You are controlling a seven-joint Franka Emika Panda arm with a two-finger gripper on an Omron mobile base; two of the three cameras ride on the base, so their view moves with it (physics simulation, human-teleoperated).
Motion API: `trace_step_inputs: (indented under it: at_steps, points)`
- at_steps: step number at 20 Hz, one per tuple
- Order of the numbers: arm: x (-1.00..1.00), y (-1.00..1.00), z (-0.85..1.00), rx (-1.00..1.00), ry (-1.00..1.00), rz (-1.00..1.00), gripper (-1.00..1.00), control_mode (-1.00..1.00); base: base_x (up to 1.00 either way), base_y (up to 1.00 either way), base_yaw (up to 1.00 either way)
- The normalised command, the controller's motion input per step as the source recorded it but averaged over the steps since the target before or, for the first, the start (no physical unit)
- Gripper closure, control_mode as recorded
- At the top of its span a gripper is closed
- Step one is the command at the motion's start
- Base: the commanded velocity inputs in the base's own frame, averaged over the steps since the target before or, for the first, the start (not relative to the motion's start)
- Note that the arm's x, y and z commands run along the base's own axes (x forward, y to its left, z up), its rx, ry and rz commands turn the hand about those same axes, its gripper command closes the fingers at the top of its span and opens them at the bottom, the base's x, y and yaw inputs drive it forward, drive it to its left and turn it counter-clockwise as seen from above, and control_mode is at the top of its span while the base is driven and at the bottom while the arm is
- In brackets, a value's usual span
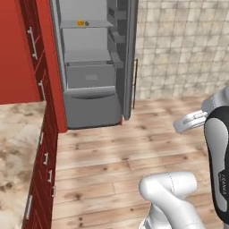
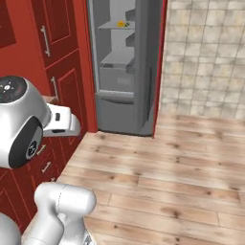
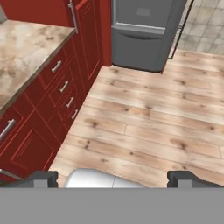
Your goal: Take the cheese, fish, and potato from the fridge and place them on the plate on the dining counter to create an appetizer plate.
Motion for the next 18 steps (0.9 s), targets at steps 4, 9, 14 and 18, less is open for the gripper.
trace_step_inputs:
  at_steps: [4, 9, 14, 18]
  points:
    - [0.00, 0.00, 0.00, 0.00, 0.00, 0.00, -1.00, 1.00, 0.69, 0.47, -0.23]
    - [0.00, 0.00, 0.00, 0.00, 0.00, 0.00, -1.00, 1.00, 0.71, 0.04, -0.27]
    - [0.00, 0.00, 0.00, 0.00, 0.00, 0.00, -1.00, 1.00, 0.77, 0.27, -0.26]
    - [0.00, 0.00, 0.00, 0.00, 0.00, 0.00, -1.00, 1.00, 0.79, 0.83, -0.19]
